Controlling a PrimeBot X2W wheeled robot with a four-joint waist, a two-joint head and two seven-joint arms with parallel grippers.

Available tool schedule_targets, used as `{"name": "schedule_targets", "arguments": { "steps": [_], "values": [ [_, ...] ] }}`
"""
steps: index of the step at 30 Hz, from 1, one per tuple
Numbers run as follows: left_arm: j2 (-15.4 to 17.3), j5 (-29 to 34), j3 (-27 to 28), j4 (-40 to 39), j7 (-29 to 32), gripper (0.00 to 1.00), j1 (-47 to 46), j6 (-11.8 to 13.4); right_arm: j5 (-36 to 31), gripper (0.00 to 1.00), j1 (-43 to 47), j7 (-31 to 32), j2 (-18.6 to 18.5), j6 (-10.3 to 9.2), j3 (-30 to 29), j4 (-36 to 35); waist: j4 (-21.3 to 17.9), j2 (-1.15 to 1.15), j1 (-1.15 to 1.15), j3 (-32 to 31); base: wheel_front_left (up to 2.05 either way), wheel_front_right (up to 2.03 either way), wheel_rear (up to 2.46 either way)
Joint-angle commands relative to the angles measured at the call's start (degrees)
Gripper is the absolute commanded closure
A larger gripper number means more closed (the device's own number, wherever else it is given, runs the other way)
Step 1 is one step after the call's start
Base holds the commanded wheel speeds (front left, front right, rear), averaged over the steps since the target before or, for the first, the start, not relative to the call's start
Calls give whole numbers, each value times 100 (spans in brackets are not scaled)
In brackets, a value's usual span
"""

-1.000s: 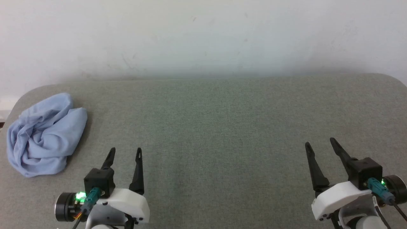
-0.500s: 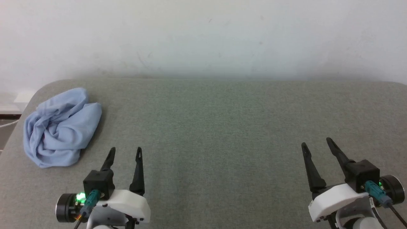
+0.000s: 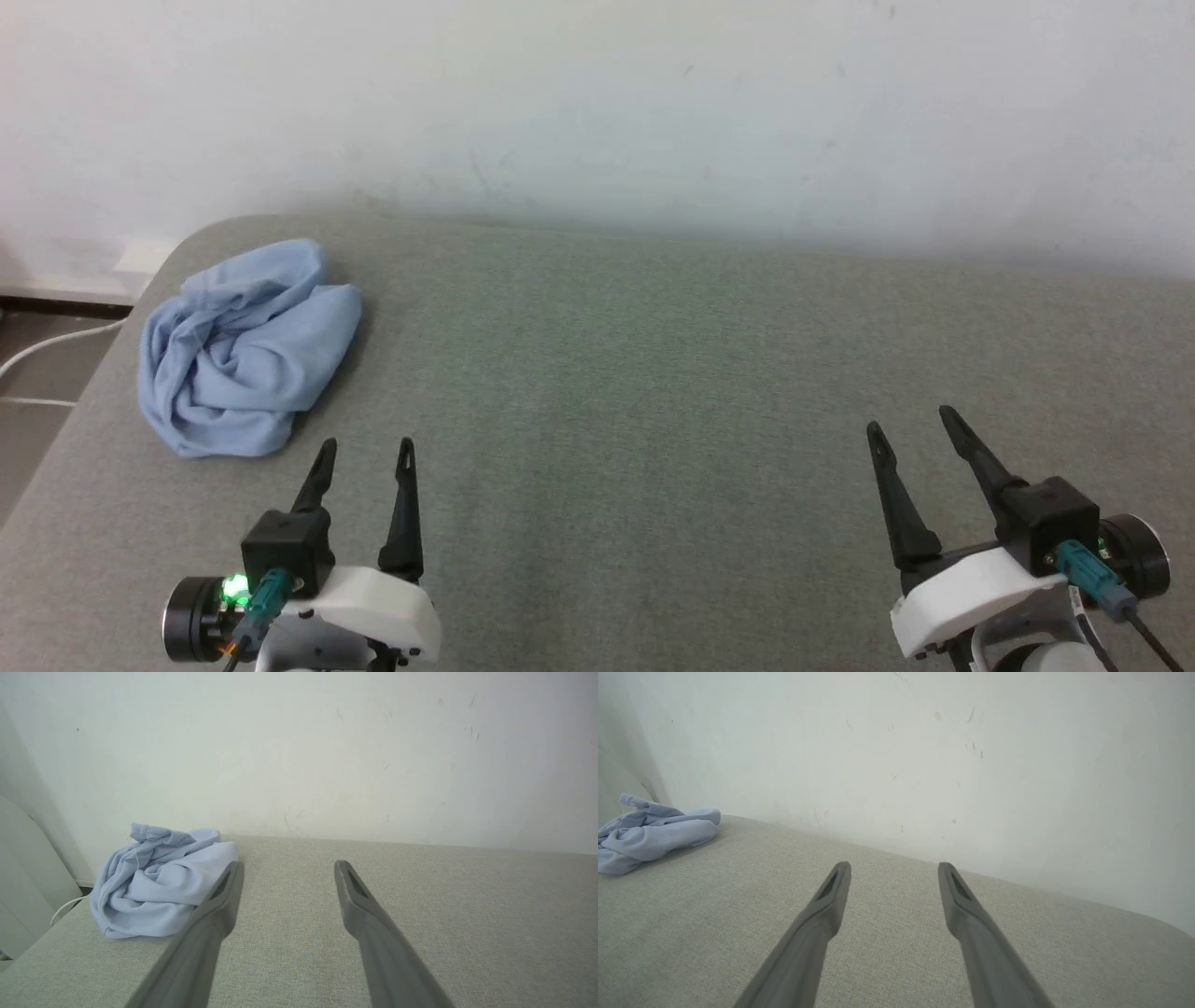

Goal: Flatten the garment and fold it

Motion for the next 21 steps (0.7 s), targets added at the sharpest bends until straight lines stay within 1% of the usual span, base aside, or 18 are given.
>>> {"name": "schedule_targets", "arguments": {
  "steps": [1,21],
  "values": [
    [-3,-56,4,20,-73,0,91,42,-58,0,58,-70,9,-2,45,-9,145,0,0,-39,0,0,0],
    [-1,-88,-47,51,-301,0,193,59,-88,0,120,-297,13,-3,66,31,839,0,0,-111,0,0,0]
  ]
}}
